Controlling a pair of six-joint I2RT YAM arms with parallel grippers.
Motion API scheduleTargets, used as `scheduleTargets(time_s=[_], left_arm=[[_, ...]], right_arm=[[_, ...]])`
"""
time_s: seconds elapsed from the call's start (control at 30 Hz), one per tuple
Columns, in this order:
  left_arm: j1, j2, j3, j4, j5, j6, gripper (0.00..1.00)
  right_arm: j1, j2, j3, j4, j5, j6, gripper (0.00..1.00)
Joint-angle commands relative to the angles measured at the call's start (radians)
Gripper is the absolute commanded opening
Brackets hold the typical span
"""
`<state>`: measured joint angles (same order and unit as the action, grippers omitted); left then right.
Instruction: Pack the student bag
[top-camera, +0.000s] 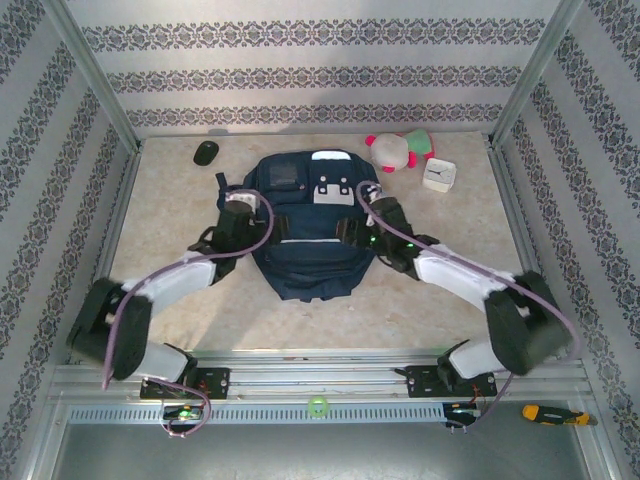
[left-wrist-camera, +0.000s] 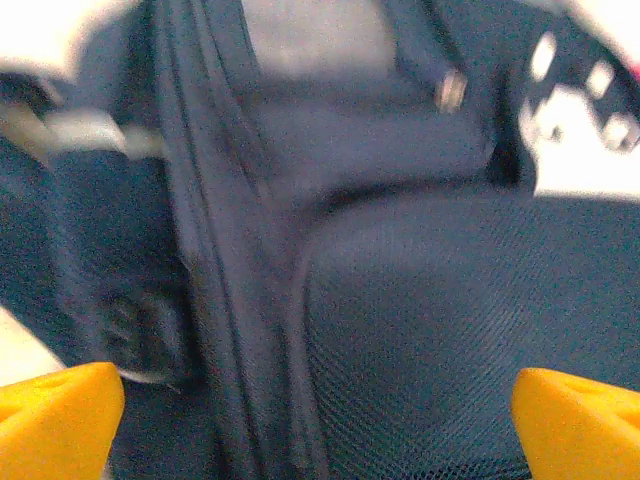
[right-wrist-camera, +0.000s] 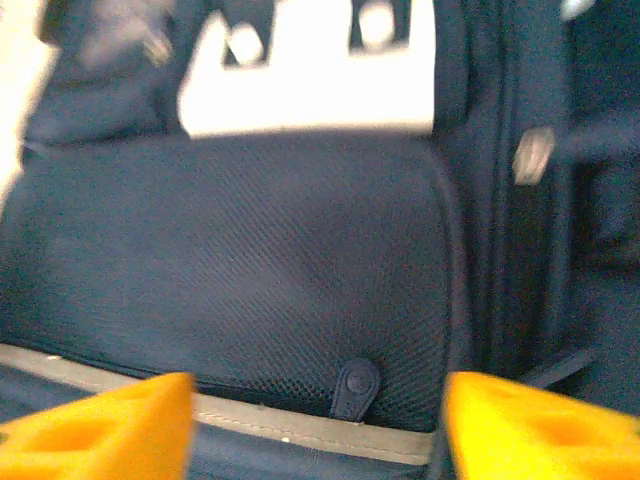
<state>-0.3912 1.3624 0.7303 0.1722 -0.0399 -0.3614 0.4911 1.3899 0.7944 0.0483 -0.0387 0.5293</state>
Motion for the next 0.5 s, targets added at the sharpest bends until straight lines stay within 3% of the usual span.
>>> scheduleTargets(time_s=[0.0, 0.07, 0.13, 0.23, 0.3, 0.37, 0.47], left_arm=[[0.026, -0.241, -0.038, -0.010, -0.222, 0.197, 0.99], [0.033, -0.400, -0.169, 0.094, -0.376, 0.289, 0.99], [0.046, -0.529, -0.312, 0.251, -0.461, 0.405, 0.99], [0.084, -0.623, -0.540, 0.521, -0.483, 0.516, 0.99], [0.114, -0.593, -0.595, 0.582, -0.502, 0.479, 0.99], [0.164, -0.469, -0.600, 0.618, -0.420, 0.466, 1.00], [0.226, -0.125, -0.625, 0.987, -0.304, 0.457, 0.99]], right_arm=[[-0.102, -0.139, 0.046, -0.058, 0.027, -0.161, 0.98], [-0.196, -0.181, 0.019, -0.056, 0.004, -0.194, 0.98], [-0.281, -0.208, -0.025, -0.034, -0.011, -0.227, 0.98], [-0.365, -0.248, -0.096, -0.019, 0.012, -0.320, 0.98], [-0.384, -0.274, -0.150, 0.021, 0.052, -0.415, 0.98], [-0.387, -0.292, -0.234, 0.128, 0.098, -0.518, 0.98], [-0.391, -0.280, -0.360, 0.353, 0.101, -0.609, 0.98]])
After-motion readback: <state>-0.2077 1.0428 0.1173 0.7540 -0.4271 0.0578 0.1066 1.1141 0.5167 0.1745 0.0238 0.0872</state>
